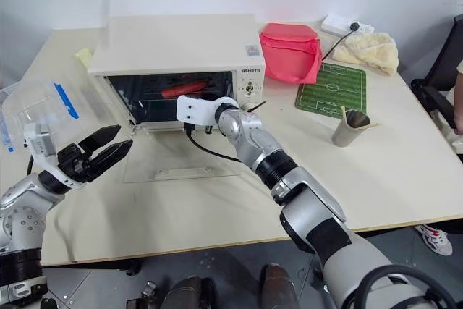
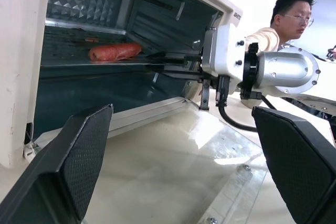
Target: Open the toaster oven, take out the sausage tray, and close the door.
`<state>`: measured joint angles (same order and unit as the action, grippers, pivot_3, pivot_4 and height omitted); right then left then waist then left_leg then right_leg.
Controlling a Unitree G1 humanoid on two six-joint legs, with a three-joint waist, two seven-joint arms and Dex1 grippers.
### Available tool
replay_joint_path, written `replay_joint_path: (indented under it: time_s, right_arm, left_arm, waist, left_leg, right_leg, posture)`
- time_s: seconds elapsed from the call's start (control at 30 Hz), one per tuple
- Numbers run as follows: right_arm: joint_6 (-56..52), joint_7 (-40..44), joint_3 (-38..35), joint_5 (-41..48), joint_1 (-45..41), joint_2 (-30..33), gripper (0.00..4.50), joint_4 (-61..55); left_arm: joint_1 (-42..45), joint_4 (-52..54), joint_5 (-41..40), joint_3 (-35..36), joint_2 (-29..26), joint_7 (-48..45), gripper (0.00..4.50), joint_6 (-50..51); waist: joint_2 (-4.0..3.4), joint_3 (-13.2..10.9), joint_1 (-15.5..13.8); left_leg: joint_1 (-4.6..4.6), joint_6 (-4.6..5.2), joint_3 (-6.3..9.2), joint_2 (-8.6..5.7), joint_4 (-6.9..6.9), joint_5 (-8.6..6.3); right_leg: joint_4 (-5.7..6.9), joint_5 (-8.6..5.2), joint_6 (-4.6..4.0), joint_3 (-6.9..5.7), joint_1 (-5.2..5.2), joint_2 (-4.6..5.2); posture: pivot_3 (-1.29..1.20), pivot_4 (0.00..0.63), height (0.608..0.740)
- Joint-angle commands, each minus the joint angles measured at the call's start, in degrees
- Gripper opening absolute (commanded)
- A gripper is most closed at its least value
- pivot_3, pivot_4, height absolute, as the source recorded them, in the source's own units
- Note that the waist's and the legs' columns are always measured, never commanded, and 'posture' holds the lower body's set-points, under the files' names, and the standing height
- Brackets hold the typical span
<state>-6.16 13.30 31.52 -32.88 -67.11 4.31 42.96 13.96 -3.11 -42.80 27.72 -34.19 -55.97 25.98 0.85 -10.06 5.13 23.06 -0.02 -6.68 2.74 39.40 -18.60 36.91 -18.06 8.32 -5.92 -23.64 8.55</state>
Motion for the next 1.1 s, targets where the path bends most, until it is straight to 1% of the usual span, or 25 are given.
replay_joint_path:
  time_s: [0.03,0.23,0.43,0.57,0.77,0.97,1.1]
  right_arm:
    - [0.58,0.89,-0.85,0.58,0.58,-0.54,0.03,-2.36]
    - [-0.24,2.96,-1.25,0.2,2.03,-0.8,0.03,-5.93]
    - [-1.63,6.47,-1.11,0.26,4.06,-1.05,0.03,-12.63]
    - [-1.86,7.62,-1.49,0.07,4.11,-1.17,0.03,-14.3]
    - [-0.52,6.88,-1.59,-0.67,2.85,-0.93,0.03,-12.67]
    - [-0.28,7.66,-1.32,-1.2,3.5,-0.46,0.03,-14.22]
    - [-0.22,8.15,-0.9,-1.98,4.82,0.28,0.03,-16.39]
  left_arm:
    - [0.28,0.69,-0.43,-0.01,-0.01,-0.01,4.5,-1.2]
    - [0.44,0.08,-0.28,-0.67,0.05,0.15,4.5,-1.86]
    - [1.35,-0.86,0.25,-1.59,-0.08,0.41,4.5,-2.17]
    - [2.83,-1.59,0.33,-3.14,-0.18,-0.7,4.5,-2.02]
    - [8.92,-4.71,0.25,-5.8,-0.71,-3.79,4.5,-2.06]
    - [18.25,-13.21,1.4,-5.9,-1.25,-5.06,4.5,-3.81]
    - [20.72,-16.42,2.39,-6.64,-1.94,-6.35,4.5,-3.37]
  waist:
    - [0.0,0.0,0.0]
    - [0.0,0.0,0.12]
    - [0.0,0.0,0.89]
    - [0.0,0.0,1.43]
    - [0.0,0.0,1.51]
    - [0.0,0.0,1.6]
    - [0.0,0.0,1.92]
  left_leg:
    - [0.0,0.0,-0.01,0.0,0.0,0.0]
    - [-0.01,0.0,-0.01,0.0,-0.06,0.0]
    - [-0.07,-0.02,-0.01,0.0,-0.16,0.01]
    - [-0.1,-0.04,-0.02,0.0,-0.23,0.02]
    - [-0.11,-0.05,-0.03,0.0,-0.25,0.03]
    - [-0.1,-0.06,-0.03,-0.01,-0.26,0.03]
    - [-0.11,-0.06,-0.03,-0.01,-0.29,0.03]
  right_leg:
    - [0.0,0.0,0.0,0.0,0.0,0.0]
    - [-0.01,0.0,0.0,0.0,-0.01,0.0]
    - [-0.02,0.0,0.0,-0.01,-0.01,0.0]
    - [-0.01,0.0,0.0,-0.03,-0.02,-0.01]
    - [-0.02,0.0,0.0,-0.04,-0.02,-0.02]
    - [-0.04,0.0,0.0,-0.06,-0.02,-0.02]
    - [-0.03,0.0,0.0,-0.07,-0.03,-0.02]
  posture:
    - [0.0,0.15,0.74]
    - [0.0,0.15,0.74]
    - [0.0,0.15,0.74]
    - [0.0,0.15,0.74]
    - [0.0,0.15,0.74]
    - [0.0,0.15,0.74]
    - [0.0,0.15,0.74]
